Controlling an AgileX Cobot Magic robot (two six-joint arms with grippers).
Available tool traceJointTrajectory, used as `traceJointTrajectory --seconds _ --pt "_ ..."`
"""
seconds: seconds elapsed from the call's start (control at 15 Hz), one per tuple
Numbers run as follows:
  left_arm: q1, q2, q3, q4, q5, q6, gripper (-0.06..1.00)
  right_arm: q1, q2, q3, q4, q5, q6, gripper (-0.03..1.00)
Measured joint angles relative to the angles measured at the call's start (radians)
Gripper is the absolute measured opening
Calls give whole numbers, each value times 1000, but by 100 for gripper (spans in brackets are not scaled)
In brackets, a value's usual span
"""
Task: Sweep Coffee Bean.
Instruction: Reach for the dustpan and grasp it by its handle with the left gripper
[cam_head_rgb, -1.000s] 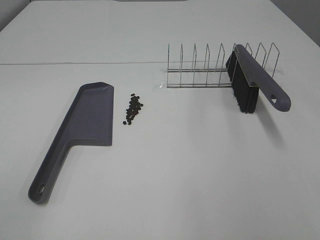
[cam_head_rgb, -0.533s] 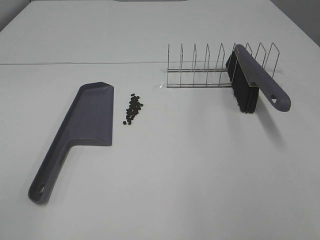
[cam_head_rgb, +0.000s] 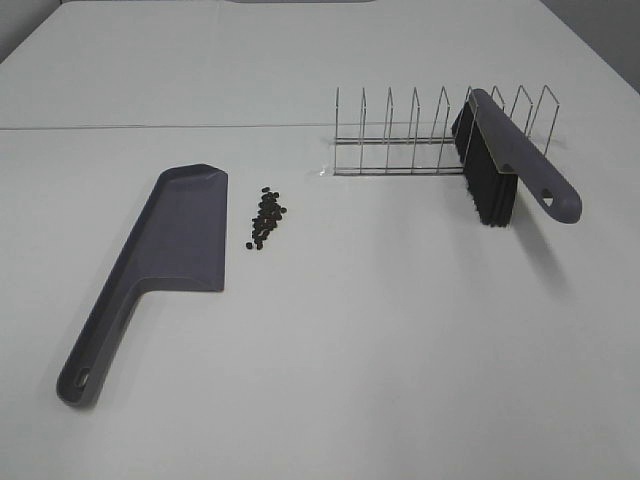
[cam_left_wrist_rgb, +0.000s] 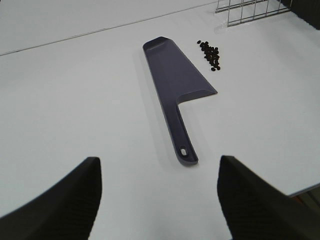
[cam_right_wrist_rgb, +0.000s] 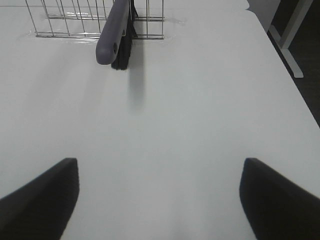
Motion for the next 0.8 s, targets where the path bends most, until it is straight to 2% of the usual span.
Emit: traceJointTrajectory --seconds 0.8 --pt "0 0 0 1 0 0 64 0 0 0 0 0 0 82"
